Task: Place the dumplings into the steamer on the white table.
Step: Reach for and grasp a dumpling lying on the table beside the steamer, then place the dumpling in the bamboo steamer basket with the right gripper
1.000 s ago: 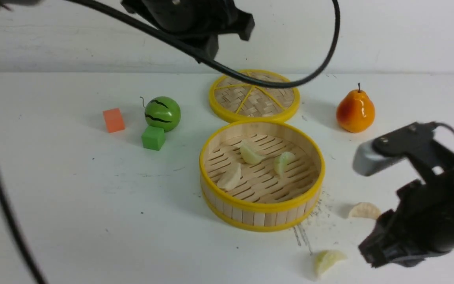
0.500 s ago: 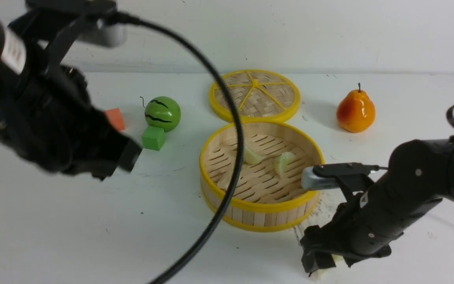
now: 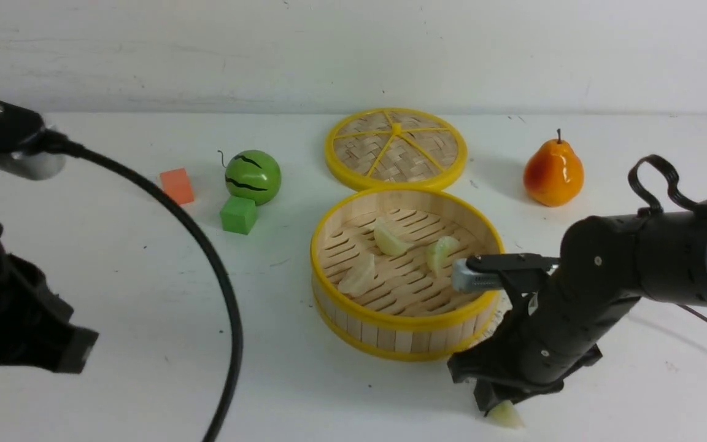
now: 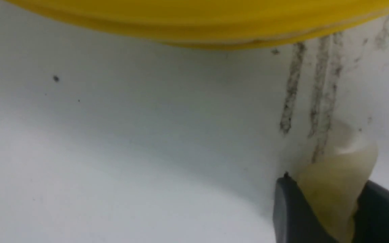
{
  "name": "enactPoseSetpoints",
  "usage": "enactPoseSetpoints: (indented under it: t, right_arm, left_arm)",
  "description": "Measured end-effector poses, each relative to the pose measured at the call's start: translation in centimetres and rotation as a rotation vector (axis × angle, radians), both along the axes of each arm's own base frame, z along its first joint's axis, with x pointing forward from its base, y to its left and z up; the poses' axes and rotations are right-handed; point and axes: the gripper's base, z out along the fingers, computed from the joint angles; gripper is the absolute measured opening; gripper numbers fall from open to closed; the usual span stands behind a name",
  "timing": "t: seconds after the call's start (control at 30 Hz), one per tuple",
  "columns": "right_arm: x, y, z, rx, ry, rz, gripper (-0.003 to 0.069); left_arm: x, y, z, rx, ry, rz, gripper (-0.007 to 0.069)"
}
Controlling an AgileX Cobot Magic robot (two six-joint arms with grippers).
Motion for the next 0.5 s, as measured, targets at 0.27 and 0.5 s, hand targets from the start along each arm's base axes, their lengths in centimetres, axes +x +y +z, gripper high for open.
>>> enactPoseSetpoints:
  t: [0.27,0.5]
  right_arm:
    - [0.7,-0.1,8.2,-0.010,-0.165,0.102,0.0202]
    - [5.4,2.6,11.5,0.119,-0.320,0.094,0.0202]
  left_arm:
    - [-4.0,2.7,1.9,-0.073,-0.071,0.045,-0.0014]
    - [-8.8,5.5,1.8,-0.189,-0.147,0.047,-0.0014]
